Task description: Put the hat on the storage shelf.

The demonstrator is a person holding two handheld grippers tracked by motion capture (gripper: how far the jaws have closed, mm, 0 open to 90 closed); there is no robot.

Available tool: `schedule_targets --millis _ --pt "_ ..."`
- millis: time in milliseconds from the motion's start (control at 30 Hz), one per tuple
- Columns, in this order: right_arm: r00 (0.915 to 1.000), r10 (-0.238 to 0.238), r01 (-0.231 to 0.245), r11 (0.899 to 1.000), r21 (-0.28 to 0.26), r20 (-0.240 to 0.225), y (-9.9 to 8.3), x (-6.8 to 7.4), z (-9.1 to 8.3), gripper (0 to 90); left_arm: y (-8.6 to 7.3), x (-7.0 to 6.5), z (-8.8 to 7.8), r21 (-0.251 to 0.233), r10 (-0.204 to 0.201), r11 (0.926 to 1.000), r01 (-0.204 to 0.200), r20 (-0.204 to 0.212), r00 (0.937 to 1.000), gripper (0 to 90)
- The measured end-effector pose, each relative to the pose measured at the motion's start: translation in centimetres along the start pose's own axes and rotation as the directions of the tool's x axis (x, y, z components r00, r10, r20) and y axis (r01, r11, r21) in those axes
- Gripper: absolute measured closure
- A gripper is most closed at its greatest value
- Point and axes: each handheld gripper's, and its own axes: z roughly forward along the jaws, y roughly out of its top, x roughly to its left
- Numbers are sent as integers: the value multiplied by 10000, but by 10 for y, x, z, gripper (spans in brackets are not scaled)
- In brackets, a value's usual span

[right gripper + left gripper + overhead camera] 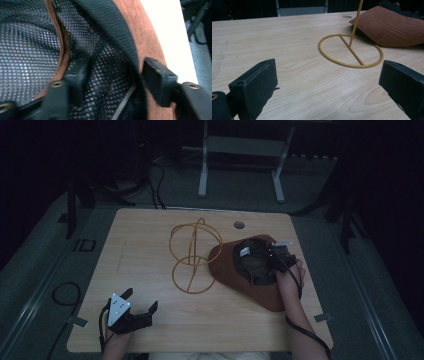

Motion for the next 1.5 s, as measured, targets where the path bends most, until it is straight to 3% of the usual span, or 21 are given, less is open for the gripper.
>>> schedule_targets --millis 67,200,367,533,667,867,933,1033,1333,1433,1500 --pt "9979 -318 317 9995 15 557 -1 -1 0 648 0 0 0 -17 -28 10000 28 -13 10000 26" --pt "9981 -74 84 9998 -159 610 -3 -8 -4 805 0 1 0 15 -75 10000 75 -28 10000 26" --pt "9980 46 -9 9983 -582 631 -1 -14 -13 827 1 1 0 36 -97 9999 97 -42 9999 26" --pt "9987 188 -107 9862 -1651 474 5 -22 -40 836 2 0 0 175 -127 9998 127 -10 9999 26" --pt "9991 340 -273 9733 -2281 252 9 -27 -60 838 4 -2 0 253 22 9997 -20 -84 10000 26" --pt "9988 434 -481 9451 -3233 -217 10 -36 -94 841 13 -15 -3 329 527 9980 -538 316 9981 26" --pt "9993 314 -369 9346 -3537 -212 9 -38 -107 841 19 -20 -5 286 559 9979 -576 568 9968 26" --pt "9989 248 -384 9210 -3877 -402 6 -42 -126 841 31 -29 -8 231 304 9992 -330 1039 9941 26" --pt "9963 213 -575 8841 -4637 -828 -3 -53 -168 841 88 -61 -21 -725 1174 9917 -1062 1738 9778 42" --pt "9952 178 -619 8753 -4796 -961 -8 -52 -176 840 106 -72 -17 -1094 1630 9831 -1468 1571 9740 43" --pt "9946 122 -619 8669 -4946 -1031 -11 -51 -180 840 116 -77 -12 -1232 1469 9843 -1261 1775 9731 63"
